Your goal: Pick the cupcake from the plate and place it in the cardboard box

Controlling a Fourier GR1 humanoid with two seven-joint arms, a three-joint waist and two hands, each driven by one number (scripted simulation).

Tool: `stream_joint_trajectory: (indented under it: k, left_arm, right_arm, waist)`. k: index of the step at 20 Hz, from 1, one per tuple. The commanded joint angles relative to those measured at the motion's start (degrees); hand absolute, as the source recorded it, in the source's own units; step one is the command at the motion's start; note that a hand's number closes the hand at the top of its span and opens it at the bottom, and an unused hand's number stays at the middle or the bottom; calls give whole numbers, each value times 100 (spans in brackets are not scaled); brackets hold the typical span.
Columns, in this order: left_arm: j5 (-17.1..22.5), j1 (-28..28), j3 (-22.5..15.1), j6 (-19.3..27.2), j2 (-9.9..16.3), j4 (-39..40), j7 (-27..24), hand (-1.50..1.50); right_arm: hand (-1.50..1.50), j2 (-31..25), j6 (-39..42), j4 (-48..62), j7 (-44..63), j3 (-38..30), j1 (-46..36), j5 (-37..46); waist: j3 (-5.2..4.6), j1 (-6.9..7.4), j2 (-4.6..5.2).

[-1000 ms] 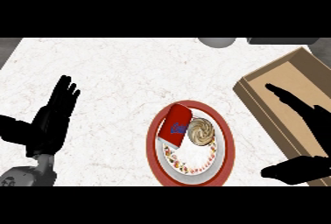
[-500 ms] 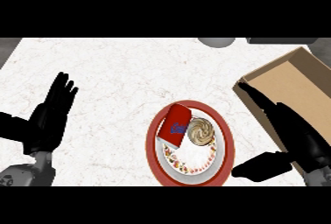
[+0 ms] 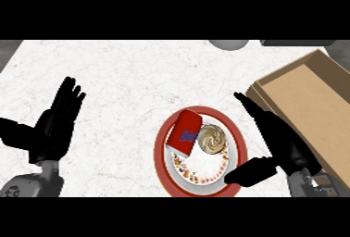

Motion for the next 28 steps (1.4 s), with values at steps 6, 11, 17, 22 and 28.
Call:
stream_joint_trajectory:
  k: [6, 11, 17, 22, 28]
  left_arm:
    - [-287, -194, 159, 55, -144, -495, 736, 0]
    - [-211, 19, 473, -568, -292, 188, -63, 0]
    - [-638, -28, 291, -285, -597, -211, 299, 0]
    - [-485, 441, 520, -669, -558, -387, 133, 0]
    - [-599, -14, 777, -716, -632, 161, 83, 0]
  right_arm:
    - [-150, 678, -148, 375, -256, 218, 157, 1034]
    - [-150, 730, 335, 845, -656, -533, -86, 646]
    - [-150, 1080, 50, 943, -950, -99, 412, 1384]
    - [-150, 1254, 365, 1230, -680, -305, -44, 1523]
    - [-150, 1465, 656, 714, -371, -212, 185, 1699]
  waist:
    - [3, 1, -5]
    - [1, 2, 2]
    - [2, -8, -3]
    - [1, 12, -2]
    - [0, -14, -3]
